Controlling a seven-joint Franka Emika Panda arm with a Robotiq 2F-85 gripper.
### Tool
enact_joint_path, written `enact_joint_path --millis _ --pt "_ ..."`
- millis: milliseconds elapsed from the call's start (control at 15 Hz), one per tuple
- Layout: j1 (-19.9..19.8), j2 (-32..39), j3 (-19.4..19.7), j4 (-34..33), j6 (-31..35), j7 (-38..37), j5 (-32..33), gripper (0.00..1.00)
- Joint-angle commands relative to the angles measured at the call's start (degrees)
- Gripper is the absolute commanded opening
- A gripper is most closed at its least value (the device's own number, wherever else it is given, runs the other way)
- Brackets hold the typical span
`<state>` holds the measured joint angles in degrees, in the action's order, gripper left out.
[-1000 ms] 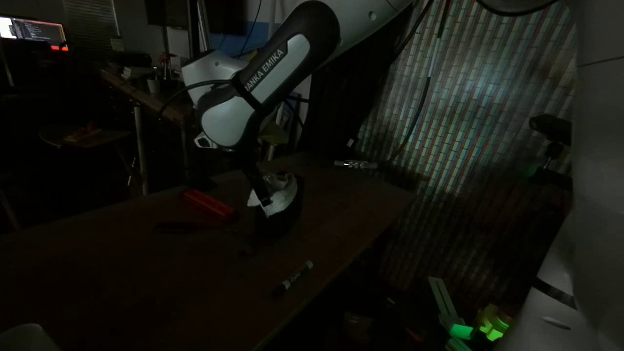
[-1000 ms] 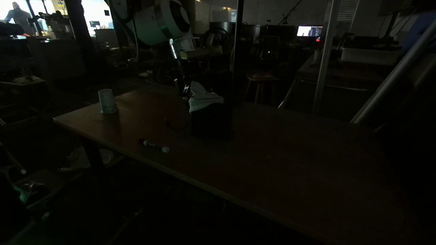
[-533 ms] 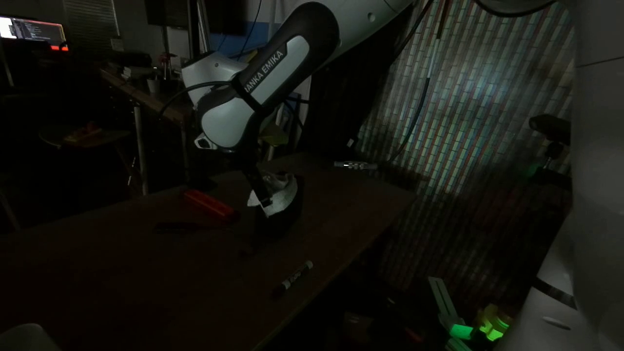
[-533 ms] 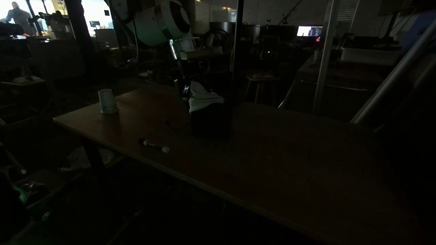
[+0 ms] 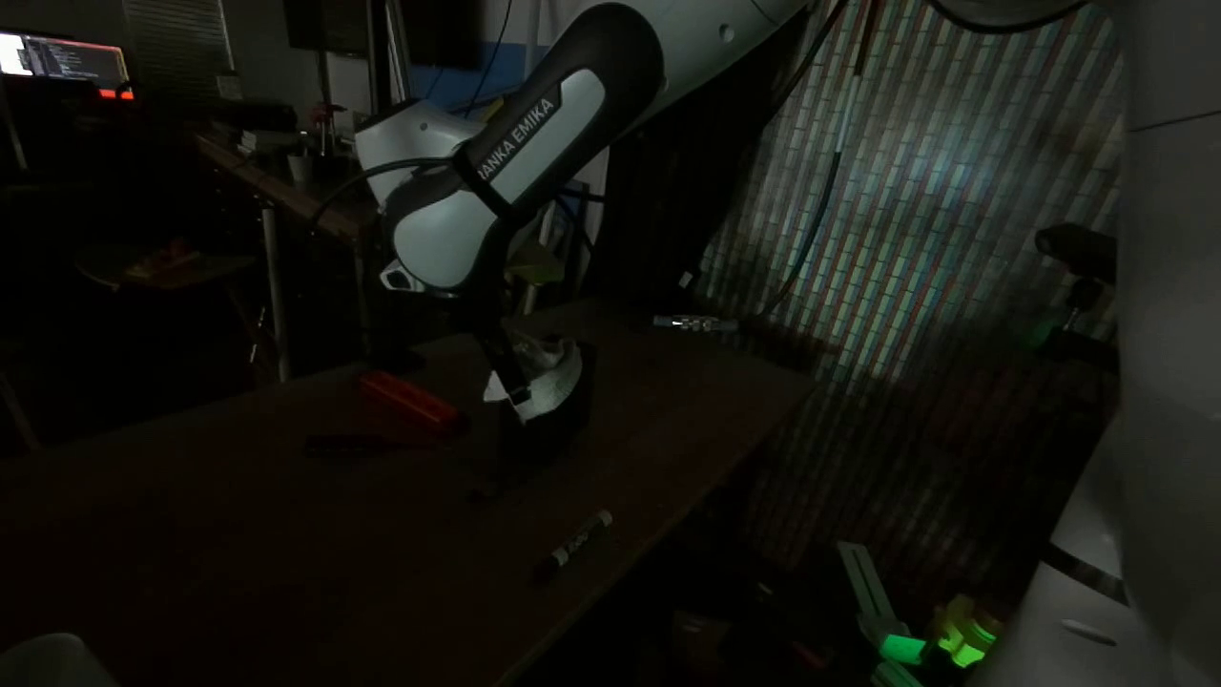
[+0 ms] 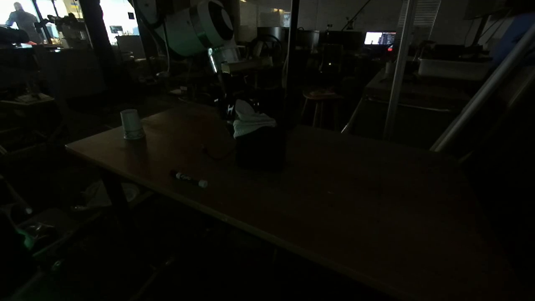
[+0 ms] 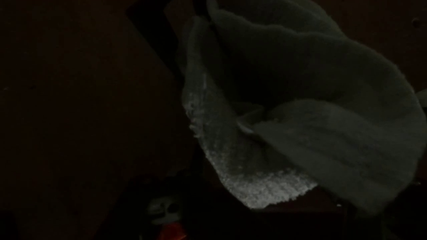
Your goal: Put the white towel in the black basket.
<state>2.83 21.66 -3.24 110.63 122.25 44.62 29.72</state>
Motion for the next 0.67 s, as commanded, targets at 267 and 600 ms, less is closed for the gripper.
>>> enact_joint_path --millis 267,600 --pt "-0.06 -0.25 -0.42 -2.18 -2.05 1.17 -1.06 0.97" --pt "-0.14 -0.04 -0.78 -3.81 -3.22 1.33 -2.42 0.81"
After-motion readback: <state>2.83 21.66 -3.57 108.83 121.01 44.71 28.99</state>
